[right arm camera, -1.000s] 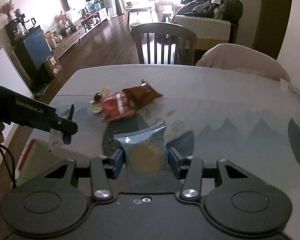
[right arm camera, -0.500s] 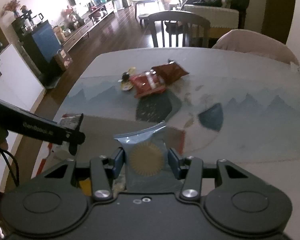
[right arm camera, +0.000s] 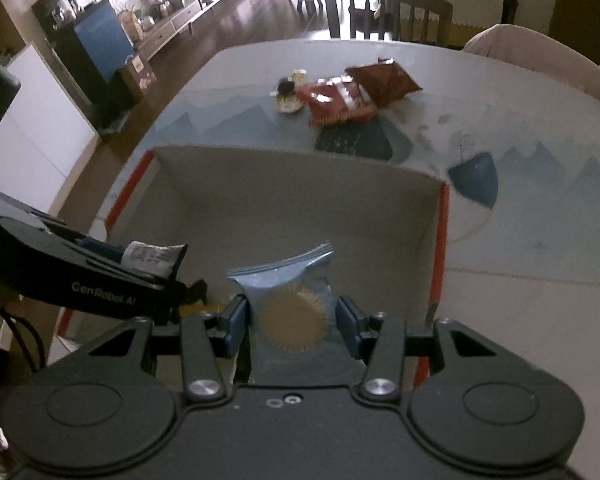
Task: Organize snacks
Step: 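Carry the blue cookie packet and white paper packet into the box and release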
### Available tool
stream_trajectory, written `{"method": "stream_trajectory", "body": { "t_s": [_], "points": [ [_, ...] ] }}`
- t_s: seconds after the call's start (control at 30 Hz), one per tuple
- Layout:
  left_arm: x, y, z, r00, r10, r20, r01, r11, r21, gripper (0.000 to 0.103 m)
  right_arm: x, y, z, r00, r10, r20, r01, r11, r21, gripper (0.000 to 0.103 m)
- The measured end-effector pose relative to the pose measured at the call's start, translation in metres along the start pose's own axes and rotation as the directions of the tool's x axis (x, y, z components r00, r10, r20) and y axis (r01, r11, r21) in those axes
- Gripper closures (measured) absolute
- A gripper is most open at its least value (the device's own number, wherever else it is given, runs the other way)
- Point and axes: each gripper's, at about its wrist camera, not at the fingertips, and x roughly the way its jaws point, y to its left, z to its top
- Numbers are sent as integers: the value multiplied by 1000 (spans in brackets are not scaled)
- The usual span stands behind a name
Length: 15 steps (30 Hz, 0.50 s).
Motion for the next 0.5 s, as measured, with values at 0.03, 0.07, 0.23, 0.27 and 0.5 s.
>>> {"method": "stream_trajectory", "body": {
  "t_s": [0.03,0.07,0.23,0.27,0.5],
  "points": [
    [3,0,-1,1000,5,-3,-5,1000,0,44,3,1,-2,1000,-1,-8,1,1000,-3,56],
    [6,0,-2,1000,11,-7,-11,1000,0,44,4,2,-4,1000,-3,-14,2,1000,-4,56],
    [17,0,-8,999,29,-24,-28,1000,11,44,13,7,-15,999,-16,-32,15,1000,-21,56],
    [19,-1,-9,999,34,-25,-33,999,16,44,14,9,-17,999,-22,-36,21,999,-28,56],
    [30,-13,-12,998,53,-19,-52,997,53,43,24,11,-27,998,-38,-53,37,999,-24,56]
  ]
}}
